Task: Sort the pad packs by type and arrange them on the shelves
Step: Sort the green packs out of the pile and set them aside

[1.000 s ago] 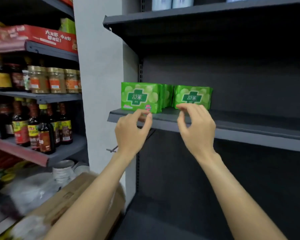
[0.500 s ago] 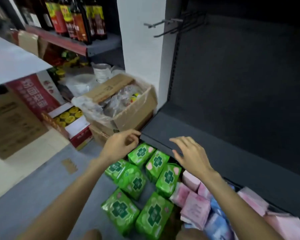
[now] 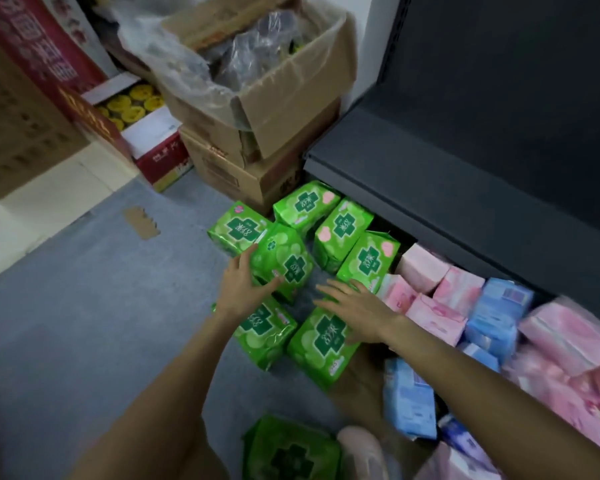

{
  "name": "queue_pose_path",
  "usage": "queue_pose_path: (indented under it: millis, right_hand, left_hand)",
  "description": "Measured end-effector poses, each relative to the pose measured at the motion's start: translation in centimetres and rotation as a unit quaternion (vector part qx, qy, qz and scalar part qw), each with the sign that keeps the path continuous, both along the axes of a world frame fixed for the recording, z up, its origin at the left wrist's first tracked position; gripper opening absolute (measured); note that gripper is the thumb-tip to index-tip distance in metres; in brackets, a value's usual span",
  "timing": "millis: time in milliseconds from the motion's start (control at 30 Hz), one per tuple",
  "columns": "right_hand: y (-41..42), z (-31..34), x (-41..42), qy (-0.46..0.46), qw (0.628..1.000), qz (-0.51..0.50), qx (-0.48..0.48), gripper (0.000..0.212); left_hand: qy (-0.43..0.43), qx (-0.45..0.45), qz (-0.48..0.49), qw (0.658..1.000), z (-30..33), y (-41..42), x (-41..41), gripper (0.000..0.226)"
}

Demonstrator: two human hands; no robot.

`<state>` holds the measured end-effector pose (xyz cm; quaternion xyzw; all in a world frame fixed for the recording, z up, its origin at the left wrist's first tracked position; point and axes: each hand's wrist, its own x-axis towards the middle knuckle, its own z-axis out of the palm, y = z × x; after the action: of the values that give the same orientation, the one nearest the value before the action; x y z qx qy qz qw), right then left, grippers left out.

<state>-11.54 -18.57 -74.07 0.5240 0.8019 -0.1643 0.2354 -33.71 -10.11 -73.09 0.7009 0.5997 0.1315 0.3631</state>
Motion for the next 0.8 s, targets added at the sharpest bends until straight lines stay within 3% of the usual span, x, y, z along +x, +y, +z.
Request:
queue_pose_path:
  millis: [100, 200, 300, 400, 533, 667, 800]
  right_hand:
    - [1.9, -1.2, -1.0, -0.075, 0.993, 0.080, -0.053, 0.107]
    - [2.3, -1.2, -1.9, -0.144, 0.980, 0.137, -0.001, 0.081]
    - [1.4, -1.4, -1.7, -0.142, 0.974, 0.169, 0.049, 0.057]
    - [-0.2, -2.5, -0.2, -0.095, 0.977, 0.163, 0.096, 0.074]
    - [-2.0, -3.2, 2.1, -0.084, 0.982, 0.161, 0.047, 0.092]
    - [-3.5, -3.2, 3.5, 0.010, 0.980, 0.140, 0.137, 0.068]
    - [-5.5, 1.1, 3.6, 0.191, 0.964, -0.022, 0.181, 0.070]
  left_hand:
    - [0.015, 0.000, 0.019, 1.000, -0.9, 0.9, 0.4, 0.091]
    - [0.120, 0.027, 0.006, 0.992, -1.5, 2.6, 1.6, 0.101]
    - [0.154, 0.031, -0.015, 0.987, -2.5, 3.8, 2.3, 0.105]
    - [0.175, 0.022, -0.026, 0.984, -3.4, 4.4, 2.7, 0.108]
    - [0.228, 0.038, -0.065, 0.971, -3.1, 4.0, 3.3, 0.112]
    - [0.165, 0.036, -0.042, 0.985, -1.5, 4.0, 3.4, 0.101]
    - [0.020, 0.076, 0.018, 0.997, 2.8, 2.9, 2.3, 0.096]
